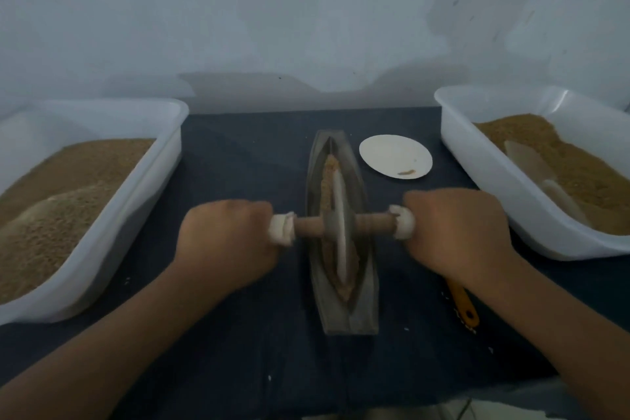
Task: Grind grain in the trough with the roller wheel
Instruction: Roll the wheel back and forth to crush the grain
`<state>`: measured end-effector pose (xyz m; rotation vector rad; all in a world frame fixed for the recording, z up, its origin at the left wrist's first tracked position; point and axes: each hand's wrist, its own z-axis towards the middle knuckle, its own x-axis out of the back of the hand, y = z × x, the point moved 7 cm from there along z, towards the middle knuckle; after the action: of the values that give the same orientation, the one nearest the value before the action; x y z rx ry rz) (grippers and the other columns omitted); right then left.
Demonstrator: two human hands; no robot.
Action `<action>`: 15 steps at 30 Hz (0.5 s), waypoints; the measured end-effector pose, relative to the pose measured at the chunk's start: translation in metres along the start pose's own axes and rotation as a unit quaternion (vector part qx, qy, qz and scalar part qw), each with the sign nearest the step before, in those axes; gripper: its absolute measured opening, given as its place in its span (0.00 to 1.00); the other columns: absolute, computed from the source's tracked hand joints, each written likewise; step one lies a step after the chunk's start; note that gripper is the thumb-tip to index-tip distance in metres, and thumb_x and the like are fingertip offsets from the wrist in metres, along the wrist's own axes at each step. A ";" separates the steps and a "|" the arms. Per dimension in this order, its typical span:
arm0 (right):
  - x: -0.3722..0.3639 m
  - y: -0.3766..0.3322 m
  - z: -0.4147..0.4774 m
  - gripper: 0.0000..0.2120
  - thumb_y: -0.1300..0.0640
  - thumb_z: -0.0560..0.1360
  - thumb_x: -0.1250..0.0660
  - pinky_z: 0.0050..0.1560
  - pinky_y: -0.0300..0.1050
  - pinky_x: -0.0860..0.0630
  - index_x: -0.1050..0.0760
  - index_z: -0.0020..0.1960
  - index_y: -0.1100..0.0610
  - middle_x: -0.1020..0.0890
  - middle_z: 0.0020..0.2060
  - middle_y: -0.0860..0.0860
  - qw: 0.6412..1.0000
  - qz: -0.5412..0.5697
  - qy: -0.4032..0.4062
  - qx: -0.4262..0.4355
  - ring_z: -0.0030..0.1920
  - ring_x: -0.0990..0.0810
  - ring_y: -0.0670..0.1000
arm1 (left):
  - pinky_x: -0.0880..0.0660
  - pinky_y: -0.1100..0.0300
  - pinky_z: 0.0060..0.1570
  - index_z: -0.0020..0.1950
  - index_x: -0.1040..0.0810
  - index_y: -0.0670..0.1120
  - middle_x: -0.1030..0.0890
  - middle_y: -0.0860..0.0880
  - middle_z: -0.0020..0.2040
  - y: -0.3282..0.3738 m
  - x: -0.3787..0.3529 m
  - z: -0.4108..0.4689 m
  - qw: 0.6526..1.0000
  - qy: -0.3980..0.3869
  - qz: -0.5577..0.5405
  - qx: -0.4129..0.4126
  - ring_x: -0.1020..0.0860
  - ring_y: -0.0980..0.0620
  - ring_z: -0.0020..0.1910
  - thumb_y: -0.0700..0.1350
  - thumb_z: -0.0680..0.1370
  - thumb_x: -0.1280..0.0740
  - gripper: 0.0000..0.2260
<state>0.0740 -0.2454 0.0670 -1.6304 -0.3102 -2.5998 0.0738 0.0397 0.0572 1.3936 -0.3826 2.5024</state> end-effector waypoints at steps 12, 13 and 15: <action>-0.031 0.011 0.069 0.16 0.40 0.82 0.42 0.40 0.51 0.21 0.28 0.40 0.47 0.22 0.34 0.47 0.993 0.026 -0.096 -0.070 0.35 0.22 0.50 | 0.31 0.57 0.35 0.35 0.32 0.51 0.27 0.53 0.33 -0.006 -0.030 0.091 0.989 -0.107 0.031 0.093 0.27 0.47 0.33 0.60 0.75 0.33 0.17; -0.026 0.008 0.054 0.16 0.40 0.81 0.43 0.37 0.50 0.21 0.30 0.38 0.46 0.23 0.32 0.46 0.995 0.021 -0.079 -0.059 0.32 0.24 0.49 | 0.33 0.57 0.33 0.34 0.34 0.52 0.27 0.54 0.33 -0.005 -0.026 0.072 0.990 -0.109 0.034 0.087 0.29 0.48 0.31 0.58 0.75 0.33 0.17; -0.014 0.006 0.020 0.13 0.38 0.74 0.42 0.31 0.48 0.25 0.34 0.35 0.44 0.28 0.27 0.43 0.998 0.040 -0.041 -0.022 0.27 0.28 0.46 | 0.41 0.60 0.29 0.33 0.37 0.53 0.33 0.55 0.29 -0.001 -0.013 0.035 0.993 -0.091 0.054 0.053 0.34 0.51 0.27 0.57 0.72 0.31 0.17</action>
<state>0.0986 -0.2478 0.0631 -1.7291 -0.1893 -2.5040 0.1082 0.0275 0.0636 1.6923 -0.3751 2.5212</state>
